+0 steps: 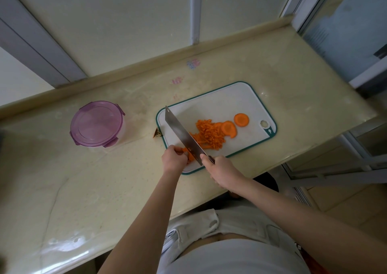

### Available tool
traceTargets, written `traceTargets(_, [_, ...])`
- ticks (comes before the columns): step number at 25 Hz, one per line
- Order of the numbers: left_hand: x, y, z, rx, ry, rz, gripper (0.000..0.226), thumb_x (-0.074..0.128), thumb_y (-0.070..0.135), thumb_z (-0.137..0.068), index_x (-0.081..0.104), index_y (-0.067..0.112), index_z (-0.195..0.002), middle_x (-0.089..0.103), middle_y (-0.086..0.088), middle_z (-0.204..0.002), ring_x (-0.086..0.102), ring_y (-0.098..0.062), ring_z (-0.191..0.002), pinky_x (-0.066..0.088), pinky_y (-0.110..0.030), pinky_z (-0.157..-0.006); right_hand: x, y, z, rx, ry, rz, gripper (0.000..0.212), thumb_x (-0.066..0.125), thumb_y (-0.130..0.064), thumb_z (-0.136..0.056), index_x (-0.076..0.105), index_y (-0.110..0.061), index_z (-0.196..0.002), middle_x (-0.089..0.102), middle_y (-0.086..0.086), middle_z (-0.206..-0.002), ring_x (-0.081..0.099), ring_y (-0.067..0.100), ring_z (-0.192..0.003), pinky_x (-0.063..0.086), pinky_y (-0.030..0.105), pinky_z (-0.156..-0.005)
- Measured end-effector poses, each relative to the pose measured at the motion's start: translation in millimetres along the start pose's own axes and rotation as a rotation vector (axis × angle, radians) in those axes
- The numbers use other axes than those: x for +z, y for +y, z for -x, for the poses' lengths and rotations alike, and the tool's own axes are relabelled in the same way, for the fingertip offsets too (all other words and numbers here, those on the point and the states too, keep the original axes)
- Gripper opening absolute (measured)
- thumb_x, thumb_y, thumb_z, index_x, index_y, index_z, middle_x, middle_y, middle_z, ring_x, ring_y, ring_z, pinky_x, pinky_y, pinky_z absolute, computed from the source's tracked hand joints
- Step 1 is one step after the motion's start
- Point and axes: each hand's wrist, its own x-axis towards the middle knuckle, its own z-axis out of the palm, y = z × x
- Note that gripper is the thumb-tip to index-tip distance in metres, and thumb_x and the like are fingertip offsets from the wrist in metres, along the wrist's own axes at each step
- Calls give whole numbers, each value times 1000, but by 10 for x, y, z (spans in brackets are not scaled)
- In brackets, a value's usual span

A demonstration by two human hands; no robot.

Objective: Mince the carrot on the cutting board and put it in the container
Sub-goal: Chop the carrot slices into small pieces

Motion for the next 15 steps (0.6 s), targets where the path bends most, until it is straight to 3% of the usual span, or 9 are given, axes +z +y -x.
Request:
traceTargets(9, [10,3,-39,-5,-11,-23,8,60,9,-87,54,10,-93,65,-15,-97,65,-26,-90,56,-36,-79,20,-91,-43,-14,6,48,52,36,-45,-100,38,-13,-60,39,1,-54,39,13,-45,30,24,-47])
traceTargets(15, [1,5,-52,2,-5,-23,5,59,6,-86,56,9,-89,66,-15,-95,66,-26,-85,55,-29,-71,36,-252,-93,-70,25,127,53,33,-42,-102,32,-14,-56,35,1,-52,35,14,-46,28,25,-47])
